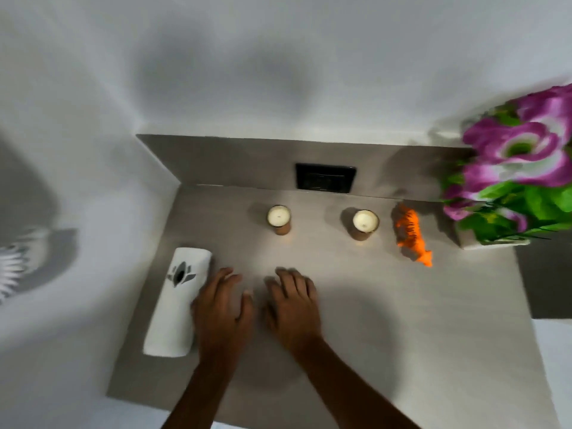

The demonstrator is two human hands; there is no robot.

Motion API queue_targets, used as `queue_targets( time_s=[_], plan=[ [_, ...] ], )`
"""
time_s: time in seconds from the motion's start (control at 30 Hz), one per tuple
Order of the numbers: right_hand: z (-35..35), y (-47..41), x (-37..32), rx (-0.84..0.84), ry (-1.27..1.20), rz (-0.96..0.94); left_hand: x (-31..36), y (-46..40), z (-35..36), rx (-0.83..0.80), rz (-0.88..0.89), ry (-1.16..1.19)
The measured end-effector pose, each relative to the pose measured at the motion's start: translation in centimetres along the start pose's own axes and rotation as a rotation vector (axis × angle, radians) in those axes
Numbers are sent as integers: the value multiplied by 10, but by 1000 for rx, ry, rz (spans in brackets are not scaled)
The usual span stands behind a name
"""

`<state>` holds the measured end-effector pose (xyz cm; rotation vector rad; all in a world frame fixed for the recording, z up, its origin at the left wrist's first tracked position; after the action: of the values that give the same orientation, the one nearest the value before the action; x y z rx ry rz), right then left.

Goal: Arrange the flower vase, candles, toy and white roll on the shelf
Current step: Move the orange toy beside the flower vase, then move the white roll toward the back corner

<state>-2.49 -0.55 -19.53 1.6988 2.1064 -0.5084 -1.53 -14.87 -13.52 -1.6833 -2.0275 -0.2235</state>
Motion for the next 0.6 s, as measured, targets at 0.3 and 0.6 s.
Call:
queue_targets(
  time_s=[0.3,0.6],
  plan=[
    [49,-69,-30,-233,143,-235,-114,-59,-55,-391,-574,-221],
    [60,-69,-20,-140,114,-221,-110,-69,-47,-498,-549,-198]
  ],
)
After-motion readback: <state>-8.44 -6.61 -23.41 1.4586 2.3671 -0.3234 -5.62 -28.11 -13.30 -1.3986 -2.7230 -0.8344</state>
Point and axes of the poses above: each hand's wrist, its own y-axis away from the middle knuckle, its own z-axis out of the palm, x = y × z, the point moved 5 cm from there along -y, towards the middle knuckle, and after that the axes turned 2 degrees about -y, right-handed, at the moved point
